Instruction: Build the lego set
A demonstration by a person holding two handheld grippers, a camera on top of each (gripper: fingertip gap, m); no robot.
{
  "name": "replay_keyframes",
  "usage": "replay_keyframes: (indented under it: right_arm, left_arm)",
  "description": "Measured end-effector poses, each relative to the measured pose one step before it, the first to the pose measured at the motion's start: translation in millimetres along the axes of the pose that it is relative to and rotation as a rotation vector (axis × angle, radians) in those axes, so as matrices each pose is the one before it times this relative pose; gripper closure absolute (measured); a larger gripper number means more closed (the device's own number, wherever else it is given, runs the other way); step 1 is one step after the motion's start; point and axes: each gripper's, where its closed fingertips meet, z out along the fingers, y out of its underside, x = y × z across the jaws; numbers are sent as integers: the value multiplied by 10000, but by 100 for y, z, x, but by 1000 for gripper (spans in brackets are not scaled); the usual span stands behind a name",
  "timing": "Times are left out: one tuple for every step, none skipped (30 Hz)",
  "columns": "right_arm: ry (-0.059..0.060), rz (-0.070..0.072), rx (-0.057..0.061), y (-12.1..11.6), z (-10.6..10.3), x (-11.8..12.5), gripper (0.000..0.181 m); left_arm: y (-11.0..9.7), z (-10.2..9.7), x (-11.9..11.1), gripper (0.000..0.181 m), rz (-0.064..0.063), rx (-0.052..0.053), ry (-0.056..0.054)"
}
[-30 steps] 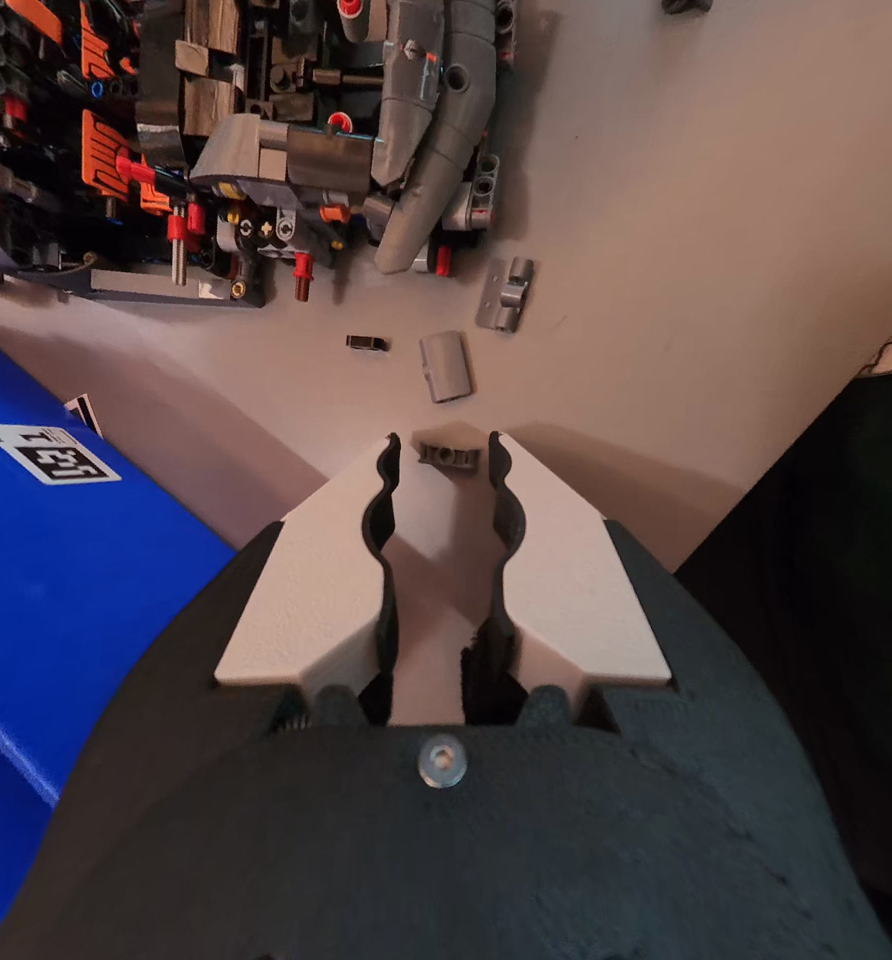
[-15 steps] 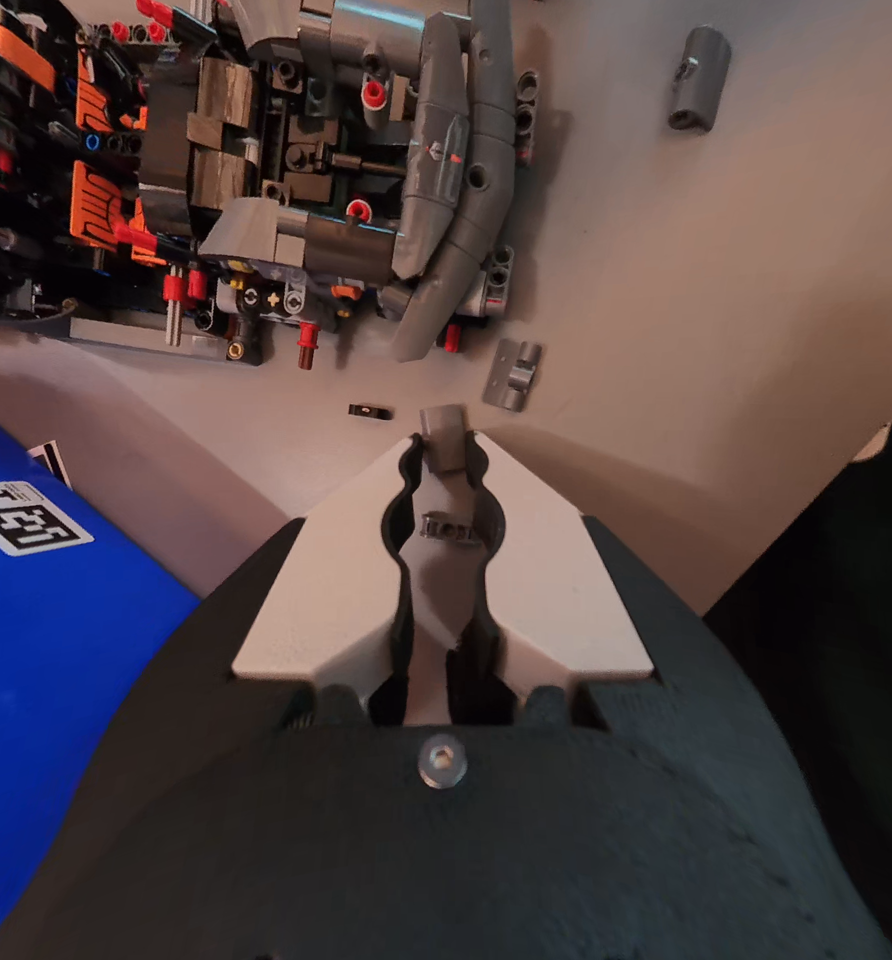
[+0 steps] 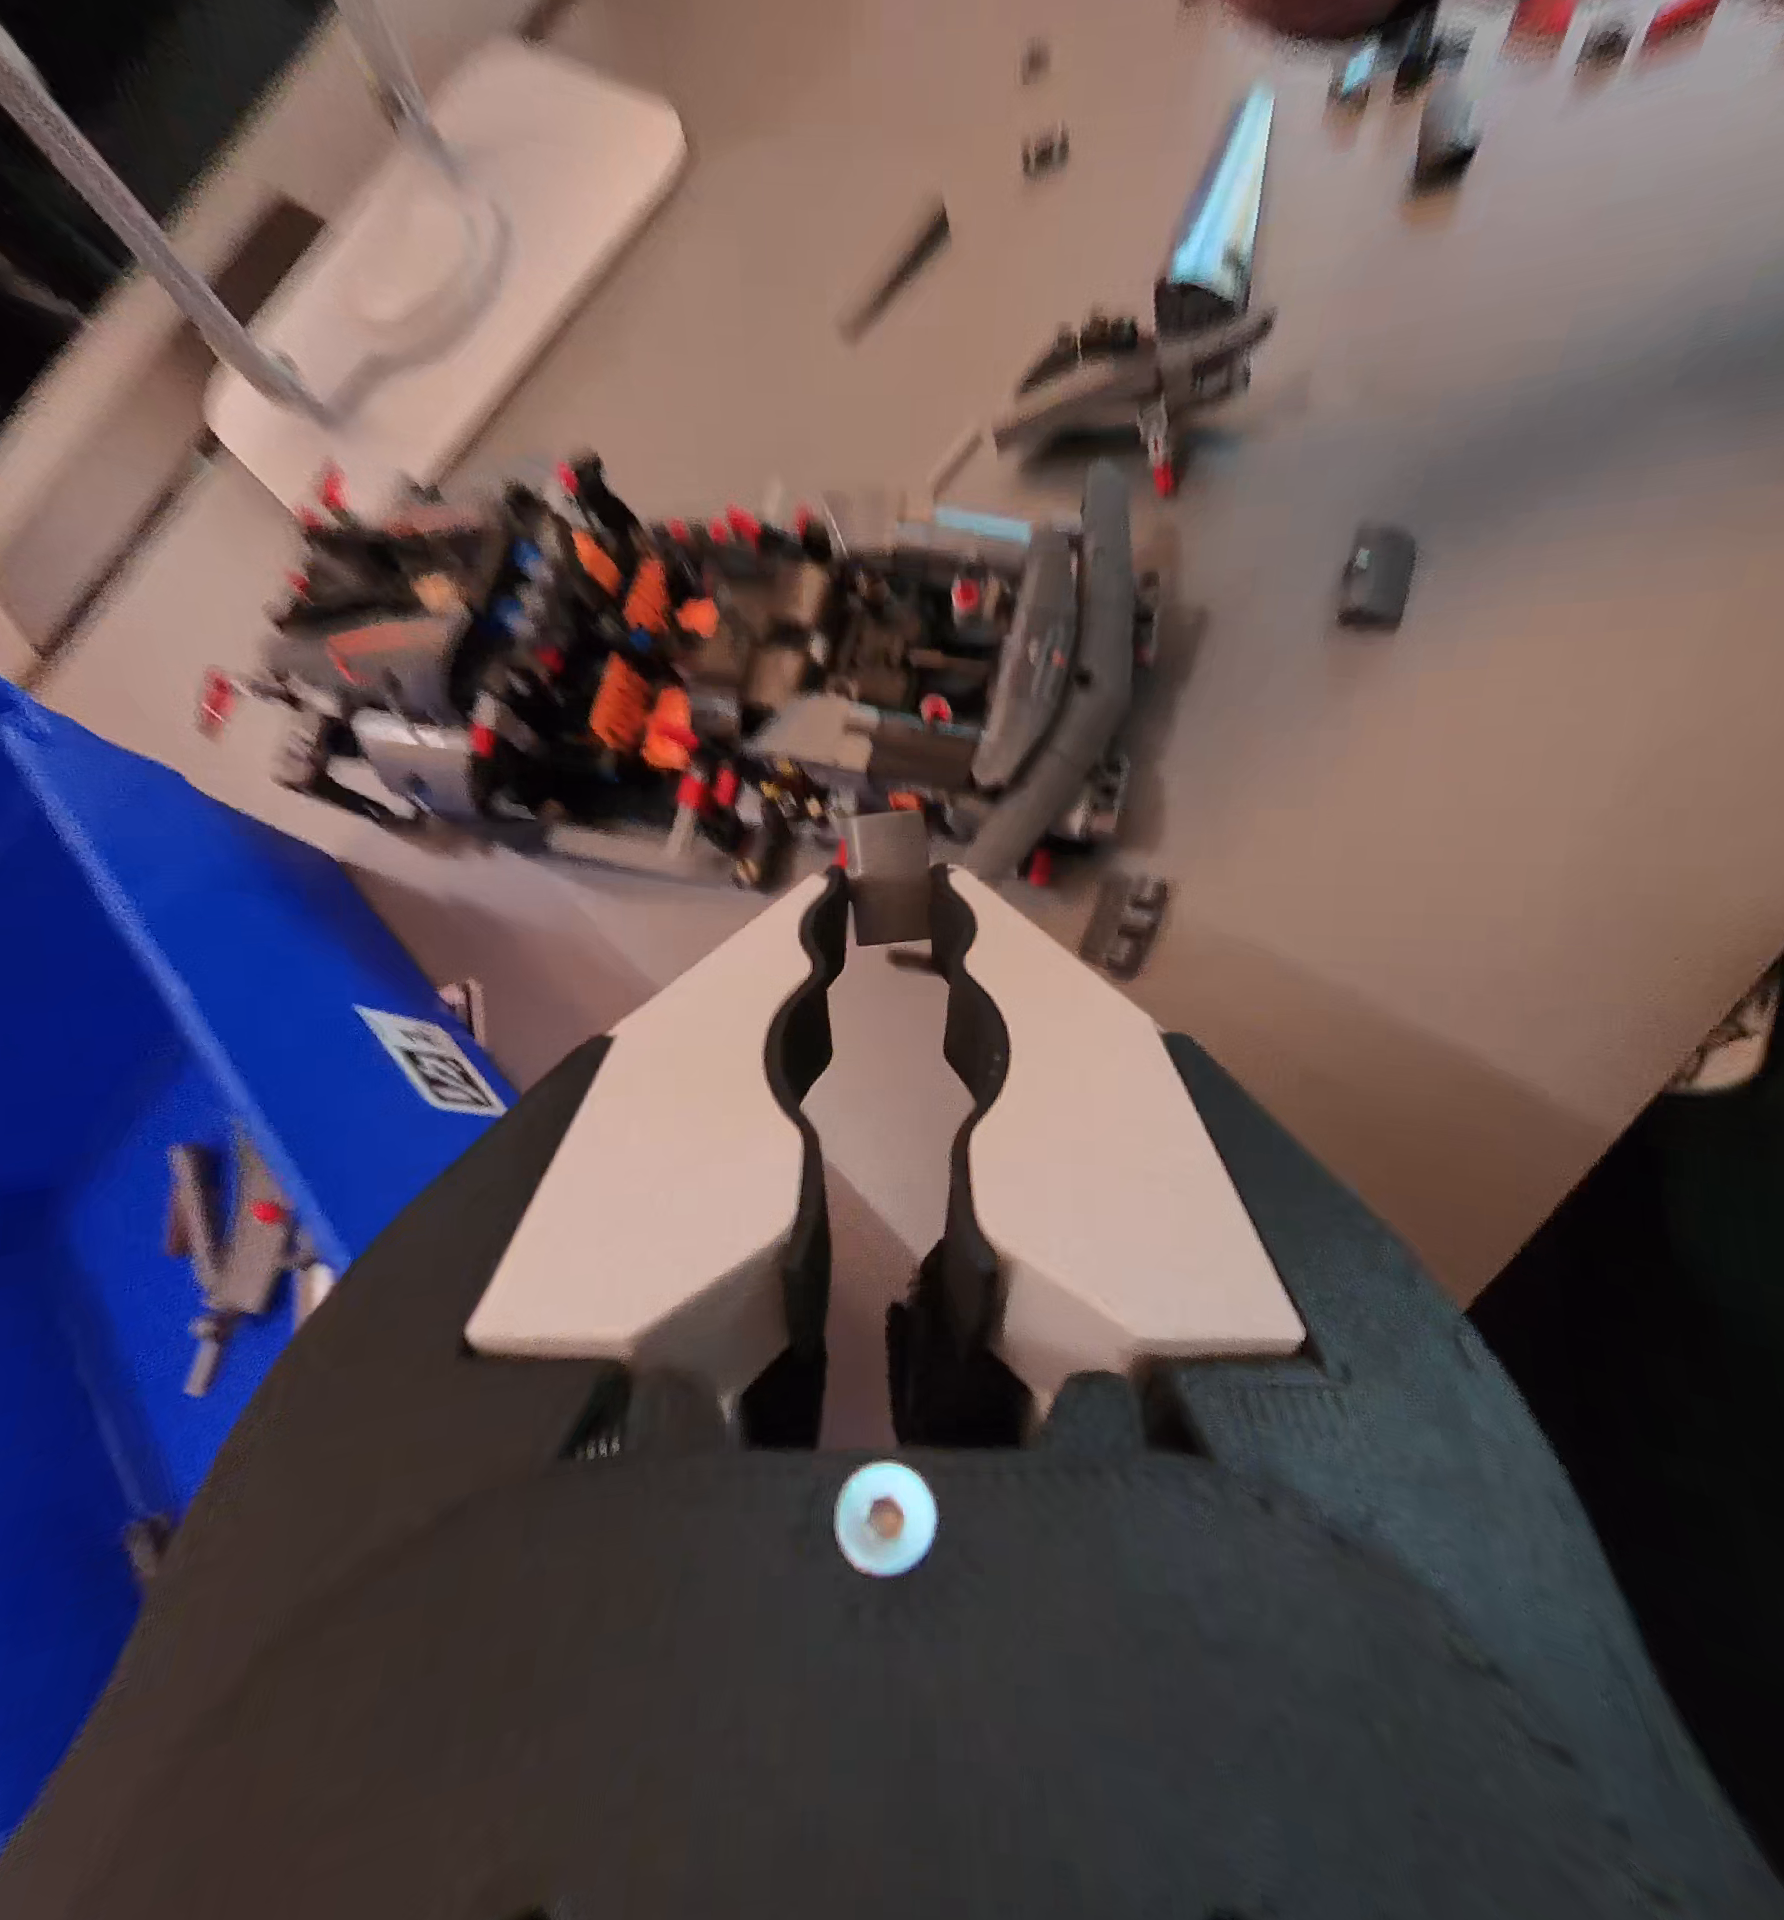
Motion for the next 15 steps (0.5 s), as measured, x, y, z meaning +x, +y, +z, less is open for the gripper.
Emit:
replay_keyframes:
  right_arm:
    - [-9,-5,51,-142,-12,-74,179]
    - [-3,-10,41,-118,-23,-53,179]
    - [11,-9,43,-118,-48,-26,179]
    - [2,10,65,-147,-60,-21,179]
    - [-17,32,94,-205,-77,-36,180]
    - [-15,36,111,-229,-91,-29,180]
    - [-12,32,112,-221,-104,-18,180]
    - [-4,25,103,-212,-104,-12,180]
    - [21,0,102,-223,-121,9,180]
    - [17,-3,80,-183,-109,20,179]
    - [12,8,65,-153,-106,24,179]
    - [16,10,65,-143,-84,29,180]
    - [12,4,60,-117,-74,22,180]
    - [-6,11,37,-73,-36,-3,179]
    - [-1,8,19,-37,-14,1,180]
  left_arm:
    - [-1129,-616,-529,168,177,427,-301]
    - [-935,-446,-414,168,159,277,-203]
    - [-808,-316,-227,168,136,208,-77]
    - [-873,-268,-252,168,182,290,-148]
    - [-790,-189,-203,168,194,258,-139]
    - [-604,-87,-34,168,178,152,-36]
    - [-575,-61,-73,168,192,169,-87]
    - [-487,-34,-137,168,154,129,-125]
    - [-411,-21,-84,168,111,96,-74]
    - [-439,-32,-42,168,93,117,-36]
    - [-438,-44,-68,168,112,127,-54]
    - [-354,-3,-90,168,107,89,-65]
    - [-270,31,-84,168,67,52,-38]
    - [-181,73,-79,168,21,22,-14]
    - [-174,65,-79,168,25,45,-27]
